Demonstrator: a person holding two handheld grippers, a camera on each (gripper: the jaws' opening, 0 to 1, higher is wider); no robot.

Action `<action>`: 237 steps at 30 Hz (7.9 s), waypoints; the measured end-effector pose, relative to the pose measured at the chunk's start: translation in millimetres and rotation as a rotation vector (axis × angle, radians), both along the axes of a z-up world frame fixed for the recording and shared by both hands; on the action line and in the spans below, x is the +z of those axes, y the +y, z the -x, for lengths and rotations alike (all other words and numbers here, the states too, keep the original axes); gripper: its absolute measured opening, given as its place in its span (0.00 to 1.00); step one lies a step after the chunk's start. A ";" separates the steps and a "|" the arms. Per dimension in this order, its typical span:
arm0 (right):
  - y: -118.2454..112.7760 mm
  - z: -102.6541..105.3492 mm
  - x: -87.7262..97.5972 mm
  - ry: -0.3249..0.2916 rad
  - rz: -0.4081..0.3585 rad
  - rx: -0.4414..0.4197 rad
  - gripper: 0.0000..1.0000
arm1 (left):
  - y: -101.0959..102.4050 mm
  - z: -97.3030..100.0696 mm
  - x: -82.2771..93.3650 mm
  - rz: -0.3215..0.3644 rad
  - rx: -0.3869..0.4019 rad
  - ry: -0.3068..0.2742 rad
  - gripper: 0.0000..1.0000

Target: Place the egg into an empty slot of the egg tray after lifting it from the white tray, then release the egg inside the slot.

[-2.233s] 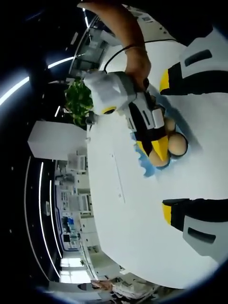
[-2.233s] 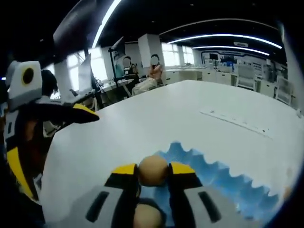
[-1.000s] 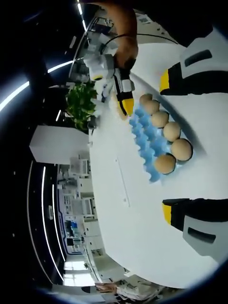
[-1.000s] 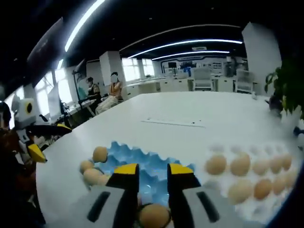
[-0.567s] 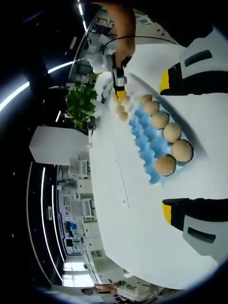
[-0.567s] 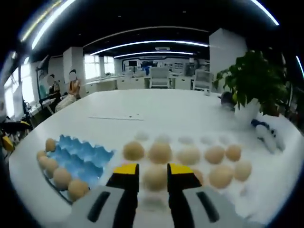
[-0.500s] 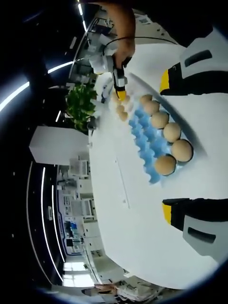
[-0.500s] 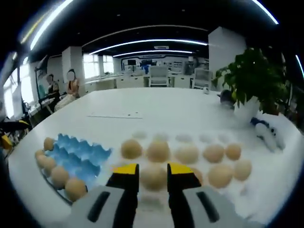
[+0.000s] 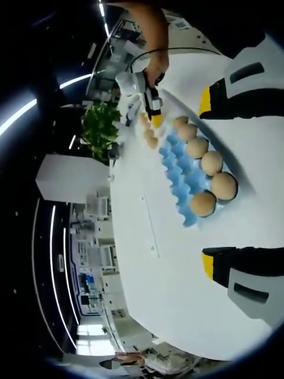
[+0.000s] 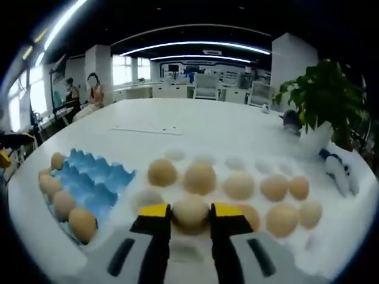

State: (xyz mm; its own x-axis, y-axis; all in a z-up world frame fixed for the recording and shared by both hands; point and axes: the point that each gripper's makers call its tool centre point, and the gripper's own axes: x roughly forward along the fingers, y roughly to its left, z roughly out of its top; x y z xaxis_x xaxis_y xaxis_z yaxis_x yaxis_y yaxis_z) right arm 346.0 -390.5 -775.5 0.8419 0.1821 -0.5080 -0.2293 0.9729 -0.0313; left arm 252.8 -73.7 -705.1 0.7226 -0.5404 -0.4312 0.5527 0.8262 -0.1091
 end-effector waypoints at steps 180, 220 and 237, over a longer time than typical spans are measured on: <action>-55.1 -1.4 -3.7 -0.015 -0.006 -0.181 0.25 | 6.3 0.0 1.6 -0.001 0.019 -0.005 0.88; 107.2 11.8 47.3 -0.073 -0.189 0.202 0.24 | 4.7 0.3 -0.1 -0.004 0.012 0.000 0.88; 180.6 13.6 41.5 -0.040 -0.216 0.370 0.24 | 3.2 -0.4 -0.7 -0.003 0.011 -0.001 0.88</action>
State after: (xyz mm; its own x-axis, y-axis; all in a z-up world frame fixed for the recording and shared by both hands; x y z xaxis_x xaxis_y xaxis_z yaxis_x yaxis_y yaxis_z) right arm 332.4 -209.9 -734.0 0.7181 0.5738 -0.3938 -0.5665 0.8106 0.1482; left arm 253.2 -70.4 -705.8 0.7286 -0.5312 -0.4324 0.5437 0.8325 -0.1064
